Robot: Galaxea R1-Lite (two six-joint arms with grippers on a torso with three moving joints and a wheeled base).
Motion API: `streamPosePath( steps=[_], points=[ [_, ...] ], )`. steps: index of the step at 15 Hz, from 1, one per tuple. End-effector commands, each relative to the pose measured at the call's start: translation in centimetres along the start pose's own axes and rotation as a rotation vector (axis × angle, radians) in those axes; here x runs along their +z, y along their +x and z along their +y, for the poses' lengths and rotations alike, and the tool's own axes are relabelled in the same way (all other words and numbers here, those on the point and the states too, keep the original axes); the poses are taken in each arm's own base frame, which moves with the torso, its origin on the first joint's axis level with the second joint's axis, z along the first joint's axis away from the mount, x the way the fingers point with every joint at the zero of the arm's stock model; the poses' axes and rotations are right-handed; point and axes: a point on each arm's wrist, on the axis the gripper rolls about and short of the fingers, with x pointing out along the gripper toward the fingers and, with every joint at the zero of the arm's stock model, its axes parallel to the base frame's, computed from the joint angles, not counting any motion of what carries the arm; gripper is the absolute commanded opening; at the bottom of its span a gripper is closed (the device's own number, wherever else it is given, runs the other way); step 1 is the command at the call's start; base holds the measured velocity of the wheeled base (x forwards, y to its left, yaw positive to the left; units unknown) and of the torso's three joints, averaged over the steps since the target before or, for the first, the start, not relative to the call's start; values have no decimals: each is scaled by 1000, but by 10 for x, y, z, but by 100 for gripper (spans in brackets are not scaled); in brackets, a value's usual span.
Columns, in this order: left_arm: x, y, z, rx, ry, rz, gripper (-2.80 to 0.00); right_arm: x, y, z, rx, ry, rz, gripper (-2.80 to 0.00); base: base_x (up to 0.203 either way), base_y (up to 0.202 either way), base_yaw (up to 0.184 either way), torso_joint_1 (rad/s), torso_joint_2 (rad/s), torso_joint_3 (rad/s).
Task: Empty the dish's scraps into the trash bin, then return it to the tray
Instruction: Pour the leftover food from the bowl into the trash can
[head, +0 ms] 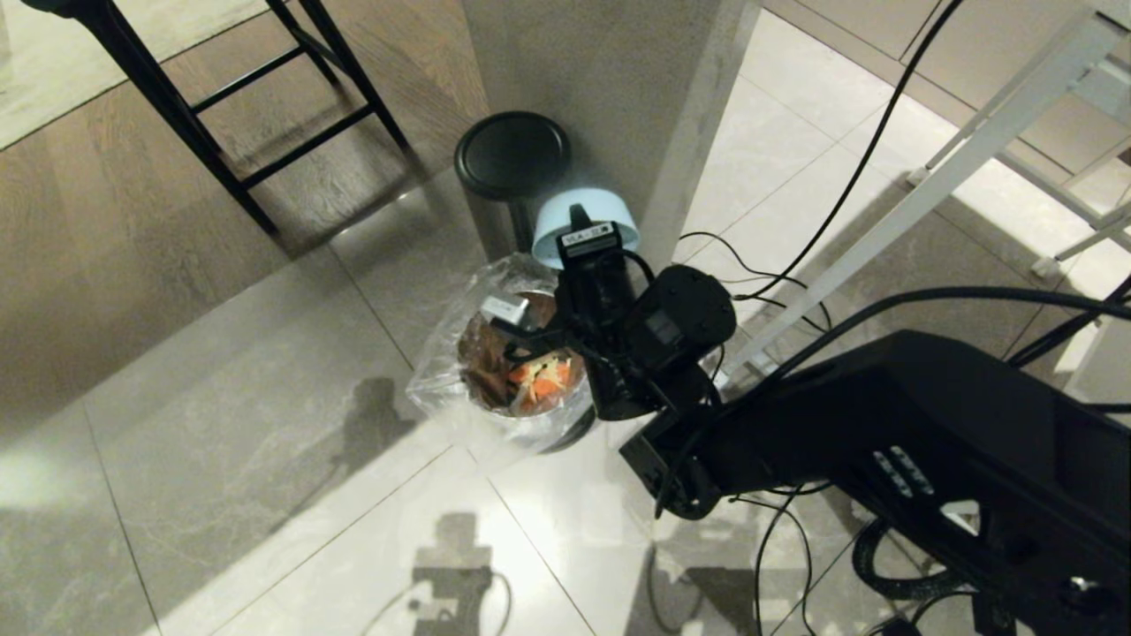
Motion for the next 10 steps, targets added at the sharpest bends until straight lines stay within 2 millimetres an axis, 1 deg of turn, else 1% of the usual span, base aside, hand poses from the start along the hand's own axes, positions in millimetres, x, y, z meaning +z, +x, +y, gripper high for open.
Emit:
streamPosePath(
  steps=[1,8,10],
  points=[
    [0,0,0,0,0,-1,-280,-3,4,-7,-24,3,20,-280,0,0,0,0,0,0],
    [0,0,0,0,0,-1,-280,-5,7,-15,-48,24,33,-280,0,0,0,0,0,0],
    [0,0,0,0,0,1,-280,-6,12,-21,-86,21,29,-280,0,0,0,0,0,0]
  ],
)
